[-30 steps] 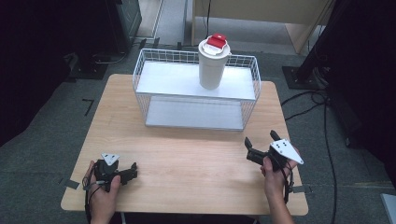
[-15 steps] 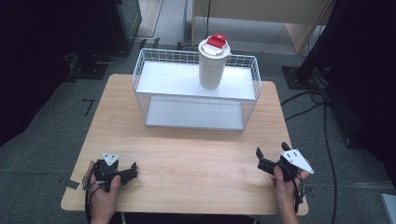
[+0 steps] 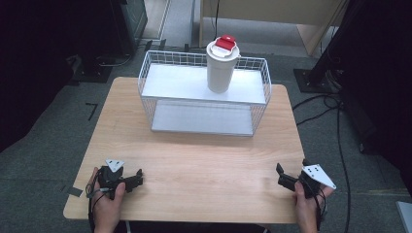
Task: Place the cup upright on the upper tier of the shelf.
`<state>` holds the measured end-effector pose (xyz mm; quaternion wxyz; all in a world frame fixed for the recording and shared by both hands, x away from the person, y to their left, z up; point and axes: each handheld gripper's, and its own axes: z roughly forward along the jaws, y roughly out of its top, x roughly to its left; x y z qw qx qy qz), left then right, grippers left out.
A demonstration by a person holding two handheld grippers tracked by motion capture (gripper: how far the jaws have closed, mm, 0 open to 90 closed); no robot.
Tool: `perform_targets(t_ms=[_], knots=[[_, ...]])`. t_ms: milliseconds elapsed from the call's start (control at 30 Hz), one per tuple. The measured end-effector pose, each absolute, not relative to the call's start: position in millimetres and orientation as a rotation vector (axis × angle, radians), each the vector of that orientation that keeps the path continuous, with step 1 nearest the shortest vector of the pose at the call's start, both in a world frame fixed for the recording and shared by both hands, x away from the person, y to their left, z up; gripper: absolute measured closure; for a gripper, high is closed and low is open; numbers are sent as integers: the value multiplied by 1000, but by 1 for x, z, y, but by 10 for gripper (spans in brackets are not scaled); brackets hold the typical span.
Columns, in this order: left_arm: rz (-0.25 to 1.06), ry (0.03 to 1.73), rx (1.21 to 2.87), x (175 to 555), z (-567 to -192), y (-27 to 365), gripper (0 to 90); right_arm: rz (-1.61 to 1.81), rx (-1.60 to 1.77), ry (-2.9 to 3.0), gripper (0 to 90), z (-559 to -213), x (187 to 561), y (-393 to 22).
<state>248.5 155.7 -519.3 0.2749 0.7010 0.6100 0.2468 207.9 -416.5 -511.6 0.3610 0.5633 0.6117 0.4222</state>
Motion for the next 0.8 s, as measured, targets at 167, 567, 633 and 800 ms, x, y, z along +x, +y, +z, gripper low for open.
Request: perform_targets(t_ms=[167, 567, 633, 800], knots=[[663, 1640, 1884, 249, -519, 156, 8, 1047, 1504, 1609, 0, -518, 205, -421], [664, 1640, 1884, 248, -519, 156, 8, 883, 1610, 1780, 0, -523, 212, -418], [663, 1640, 1884, 248, -519, 156, 8, 822, 1639, 1827, 0, -525, 215, -416], [663, 1640, 1884, 248, -519, 156, 8, 777, 1638, 1865, 0, -526, 218, -412]])
